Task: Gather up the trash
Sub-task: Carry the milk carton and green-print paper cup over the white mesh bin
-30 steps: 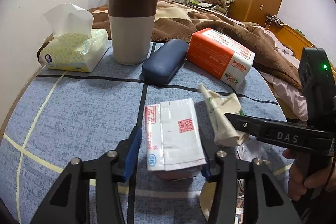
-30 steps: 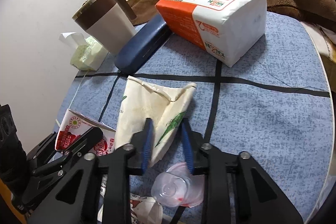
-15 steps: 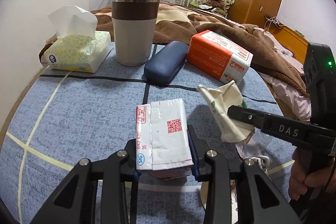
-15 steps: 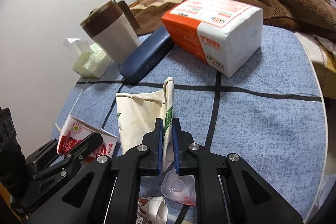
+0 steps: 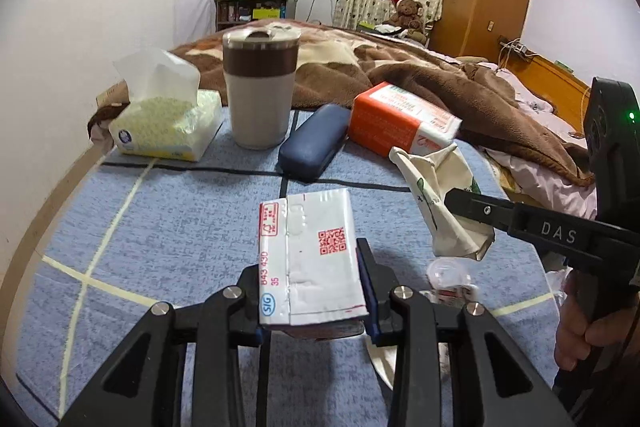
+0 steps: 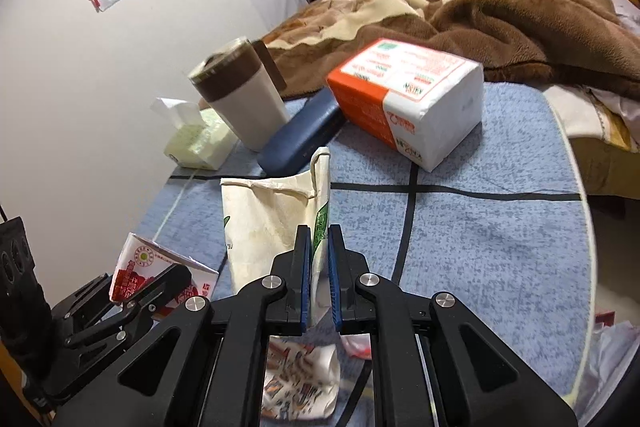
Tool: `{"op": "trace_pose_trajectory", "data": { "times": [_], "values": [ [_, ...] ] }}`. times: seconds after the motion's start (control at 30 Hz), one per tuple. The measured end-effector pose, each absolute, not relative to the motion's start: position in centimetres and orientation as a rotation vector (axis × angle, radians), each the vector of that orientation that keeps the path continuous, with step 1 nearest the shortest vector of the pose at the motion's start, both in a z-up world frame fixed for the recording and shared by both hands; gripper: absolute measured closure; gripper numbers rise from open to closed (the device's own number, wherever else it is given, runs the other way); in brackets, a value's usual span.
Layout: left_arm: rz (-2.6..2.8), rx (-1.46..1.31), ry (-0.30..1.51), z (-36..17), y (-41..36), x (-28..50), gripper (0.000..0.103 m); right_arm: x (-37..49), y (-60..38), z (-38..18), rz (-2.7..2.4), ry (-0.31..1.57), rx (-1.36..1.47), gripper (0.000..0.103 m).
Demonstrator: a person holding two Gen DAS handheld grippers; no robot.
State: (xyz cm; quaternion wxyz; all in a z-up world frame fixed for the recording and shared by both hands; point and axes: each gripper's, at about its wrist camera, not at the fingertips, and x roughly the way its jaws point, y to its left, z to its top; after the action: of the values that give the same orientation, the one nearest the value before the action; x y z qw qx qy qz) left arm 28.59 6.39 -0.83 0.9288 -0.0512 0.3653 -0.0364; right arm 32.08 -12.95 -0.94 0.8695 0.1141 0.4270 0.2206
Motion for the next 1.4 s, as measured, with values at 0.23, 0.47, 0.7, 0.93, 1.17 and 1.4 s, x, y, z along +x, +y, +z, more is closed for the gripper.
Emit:
{"op": "trace_pose_trajectory", "data": {
  "times": [0.23,0.47,0.7,0.93,1.17,1.4],
  "values": [
    [-0.093,-0.093,0.705,1.5,5.4,26.3,0.066,29.9,-14.3,1.0,0.451,0.849,0.251,0.095],
    [-0.131,-0.072,0.666,3.4,3.8,23.4,0.066,27.0,-16.0,2.8,0.435,0.796,0.262,0.095],
    [-0.173,-0.055,0.631,5.0,1.6,21.1,0.066,24.1,-18.2,4.3,0.403,0.755,0.266,0.095],
    [-0.217,-0.025,0.602,6.2,-0.9,18.8,0.066,21.7,-20.9,5.4,0.364,0.707,0.286,0.095],
    [-0.289,-0.003,0.579,7.0,-4.3,16.9,0.066,18.7,-24.4,5.8,0.301,0.674,0.311,0.095],
    [-0.376,0.028,0.566,7.3,-8.5,15.4,0.066,16.2,-27.8,5.7,0.233,0.65,0.341,0.095]
  ]
}}
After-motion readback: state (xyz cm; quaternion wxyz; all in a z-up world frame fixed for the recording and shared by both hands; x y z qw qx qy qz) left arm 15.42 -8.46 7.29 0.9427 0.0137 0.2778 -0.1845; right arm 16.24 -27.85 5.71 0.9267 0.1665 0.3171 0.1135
